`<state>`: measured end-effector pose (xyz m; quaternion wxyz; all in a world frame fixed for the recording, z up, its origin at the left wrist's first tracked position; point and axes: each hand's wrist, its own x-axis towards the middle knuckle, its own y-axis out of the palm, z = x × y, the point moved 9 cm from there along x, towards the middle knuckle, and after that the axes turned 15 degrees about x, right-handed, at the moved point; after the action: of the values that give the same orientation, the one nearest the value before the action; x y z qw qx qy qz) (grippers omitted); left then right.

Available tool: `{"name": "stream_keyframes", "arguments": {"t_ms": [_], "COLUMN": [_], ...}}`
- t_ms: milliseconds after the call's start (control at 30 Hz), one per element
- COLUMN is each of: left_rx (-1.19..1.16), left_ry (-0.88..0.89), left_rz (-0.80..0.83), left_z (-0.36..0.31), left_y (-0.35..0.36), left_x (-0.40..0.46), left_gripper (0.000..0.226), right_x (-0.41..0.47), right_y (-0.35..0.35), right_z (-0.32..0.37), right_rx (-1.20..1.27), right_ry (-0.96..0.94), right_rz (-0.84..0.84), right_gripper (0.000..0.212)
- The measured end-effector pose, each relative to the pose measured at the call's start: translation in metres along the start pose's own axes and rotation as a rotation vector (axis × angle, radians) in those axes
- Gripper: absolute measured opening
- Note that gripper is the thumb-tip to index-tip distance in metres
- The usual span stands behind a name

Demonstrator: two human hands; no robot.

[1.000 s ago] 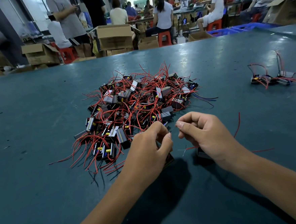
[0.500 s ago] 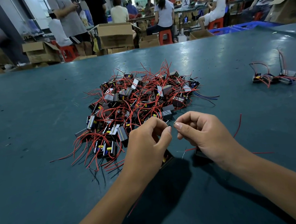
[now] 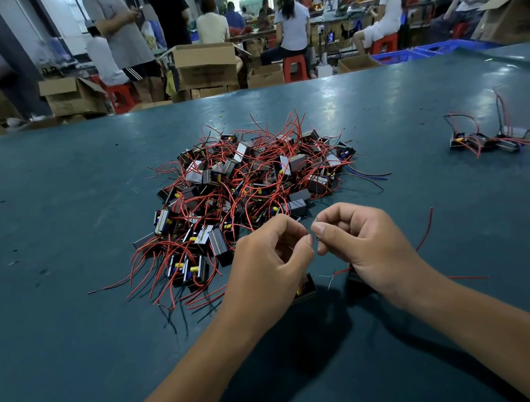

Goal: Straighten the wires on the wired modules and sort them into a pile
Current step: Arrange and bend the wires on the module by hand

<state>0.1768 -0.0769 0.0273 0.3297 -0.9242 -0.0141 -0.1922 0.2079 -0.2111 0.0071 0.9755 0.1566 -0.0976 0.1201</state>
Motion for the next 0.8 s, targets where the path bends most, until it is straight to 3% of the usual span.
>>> {"name": "stream_keyframes", "arguments": {"t_ms": [167, 467, 567, 733, 800], "left_rx": [0.016, 0.213, 0.118, -0.092, -0.193], "left_ry": [0.061, 0.176, 0.113, -0.057, -0.148], "left_rz": [-0.086, -0.096, 0.016, 0.154, 0.214], "left_z": [-0.002, -0.015, -0.007, 0.006, 0.012], "left_y": [-0.014, -0.02, -0.013, -0.002, 0.002], "left_x": [0.006, 0.005, 0.007, 0.009, 0.007], "left_gripper": [0.012, 0.01, 0.016, 0.023, 0.026], "right_x": [-0.001, -0.008, -0.013, -0.018, -0.019], "right_y": [0.004, 0.011, 0.018, 0.027, 0.029], "right_z": [0.009, 0.023, 0.03, 0.039, 0.04], "right_rx": [-0.154, -0.415, -0.573, -0.709, -0.747], "right_ry": [-0.061, -0.199, -0.284, -0.36, -0.373], "right_rz": [0.058, 0.123, 0.159, 0.202, 0.237], "right_gripper": [0.013, 0.01, 0.019, 0.001, 0.004]}}
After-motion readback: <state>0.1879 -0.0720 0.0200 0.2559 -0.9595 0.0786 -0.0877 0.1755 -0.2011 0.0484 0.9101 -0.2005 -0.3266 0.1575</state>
